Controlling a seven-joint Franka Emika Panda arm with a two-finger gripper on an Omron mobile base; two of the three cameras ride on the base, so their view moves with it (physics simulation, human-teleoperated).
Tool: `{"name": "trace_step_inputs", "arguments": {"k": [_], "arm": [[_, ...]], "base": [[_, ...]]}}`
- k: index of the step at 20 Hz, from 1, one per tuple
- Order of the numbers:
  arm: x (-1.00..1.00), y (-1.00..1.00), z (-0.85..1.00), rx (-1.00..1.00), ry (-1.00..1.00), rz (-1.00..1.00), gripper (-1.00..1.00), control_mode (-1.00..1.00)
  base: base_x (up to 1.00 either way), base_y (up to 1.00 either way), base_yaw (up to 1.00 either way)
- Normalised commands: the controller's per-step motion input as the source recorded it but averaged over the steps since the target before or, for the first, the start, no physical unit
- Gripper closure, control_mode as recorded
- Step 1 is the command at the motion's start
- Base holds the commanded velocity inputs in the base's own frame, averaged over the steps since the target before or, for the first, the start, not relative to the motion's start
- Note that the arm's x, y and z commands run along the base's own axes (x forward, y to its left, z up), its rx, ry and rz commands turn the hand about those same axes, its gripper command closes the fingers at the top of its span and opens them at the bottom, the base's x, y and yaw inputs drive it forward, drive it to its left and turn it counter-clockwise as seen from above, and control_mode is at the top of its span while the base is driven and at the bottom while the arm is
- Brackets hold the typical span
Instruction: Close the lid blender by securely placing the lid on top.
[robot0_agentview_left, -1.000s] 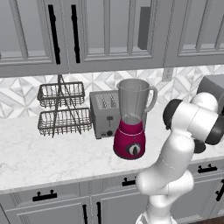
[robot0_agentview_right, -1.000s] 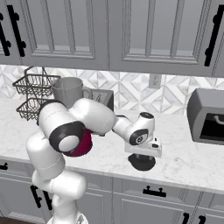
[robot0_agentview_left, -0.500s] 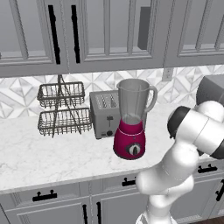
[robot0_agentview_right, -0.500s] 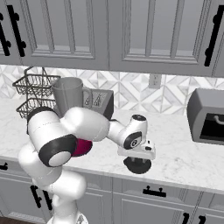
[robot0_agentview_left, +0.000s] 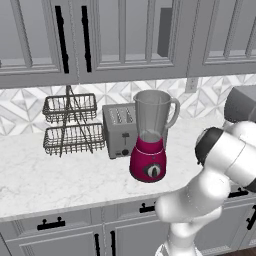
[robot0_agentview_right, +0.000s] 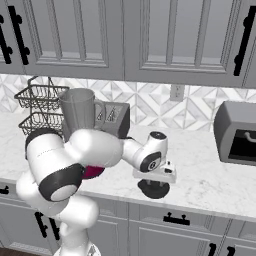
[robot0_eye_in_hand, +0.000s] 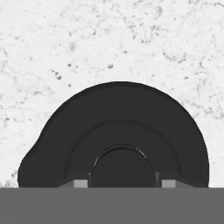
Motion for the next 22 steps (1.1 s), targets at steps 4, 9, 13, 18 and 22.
{"name": "trace_step_inputs", "arguments": {"k": [4, 9, 13, 18, 22], "arm": [[-0.46, 0.00, 0.90, 0.21, -0.14, 0.00, 1.00, -1.00], [-0.50, 0.07, 1.00, 0.15, -0.20, 0.00, 1.00, -1.00], [-0.54, 0.33, 0.99, 0.03, -0.26, 0.00, 1.00, -1.00], [-0.52, 0.45, 0.99, 0.00, -0.26, 0.00, 1.00, -1.00], [-0.35, 0.51, 1.00, 0.00, -0.21, 0.00, 1.00, -1.00]], "base": [[0.00, 0.00, 0.00], [0.00, 0.00, 0.00], [0.00, 0.00, 0.00], [0.00, 0.00, 0.00], [0.00, 0.00, 0.00]]}}
